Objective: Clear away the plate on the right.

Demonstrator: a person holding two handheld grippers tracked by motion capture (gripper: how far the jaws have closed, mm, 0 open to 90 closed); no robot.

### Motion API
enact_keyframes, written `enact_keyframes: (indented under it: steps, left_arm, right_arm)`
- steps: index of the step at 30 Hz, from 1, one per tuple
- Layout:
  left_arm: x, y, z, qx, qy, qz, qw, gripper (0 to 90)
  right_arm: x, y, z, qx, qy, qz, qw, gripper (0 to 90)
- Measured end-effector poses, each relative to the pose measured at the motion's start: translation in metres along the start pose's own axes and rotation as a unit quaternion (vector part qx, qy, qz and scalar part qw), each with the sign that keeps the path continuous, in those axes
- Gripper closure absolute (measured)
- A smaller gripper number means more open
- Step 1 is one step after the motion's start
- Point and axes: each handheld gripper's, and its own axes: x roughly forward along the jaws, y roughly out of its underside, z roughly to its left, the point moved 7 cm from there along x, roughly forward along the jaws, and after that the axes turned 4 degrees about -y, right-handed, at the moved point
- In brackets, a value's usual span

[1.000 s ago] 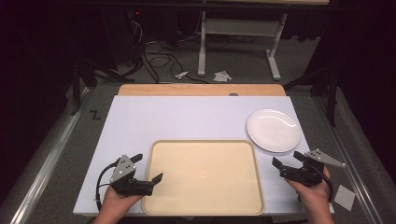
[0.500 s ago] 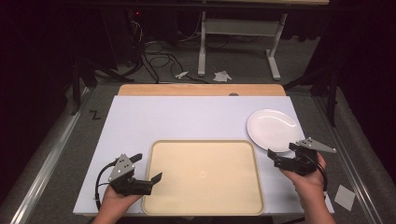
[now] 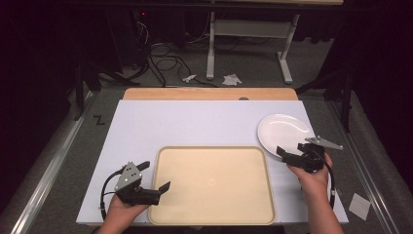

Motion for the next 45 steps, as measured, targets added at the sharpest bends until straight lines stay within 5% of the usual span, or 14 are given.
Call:
enact_keyframes:
  steps: [1,9,16,25,27,34,45]
  left_arm:
    - [0.000,0.001,0.000,0.000,-0.001,0.002,1.0000,0.7]
    - [-0.001,-0.001,-0.002,-0.001,-0.001,-0.005,1.0000,0.8]
    - [0.003,-0.001,-0.007,0.008,0.011,0.002,0.9999,0.7]
    - [0.004,-0.002,-0.008,0.009,0.017,-0.001,0.9998,0.8]
    - [0.004,-0.003,-0.009,0.012,0.020,0.000,0.9997,0.8]
    - [0.002,-0.002,-0.009,0.012,0.022,0.000,0.9997,0.8]
    - [-0.001,0.001,-0.010,0.014,0.016,0.001,0.9998,0.8]
  right_arm:
    - [-0.004,0.003,-0.004,0.021,-0.002,-0.006,0.9998,6.9]
    - [-0.016,0.011,-0.013,0.074,-0.023,-0.017,0.9968,6.4]
    - [-0.021,0.019,-0.020,0.146,-0.045,-0.016,0.9882,3.4]
    - [-0.021,0.024,-0.024,0.192,-0.046,-0.001,0.9803,1.8]
    - [-0.021,0.025,-0.026,0.190,-0.047,-0.003,0.9807,2.2]
    - [-0.021,0.030,-0.040,0.245,-0.047,-0.013,0.9683,9.5]
    - [-0.014,0.034,-0.054,0.282,-0.044,0.000,0.9584,17.2]
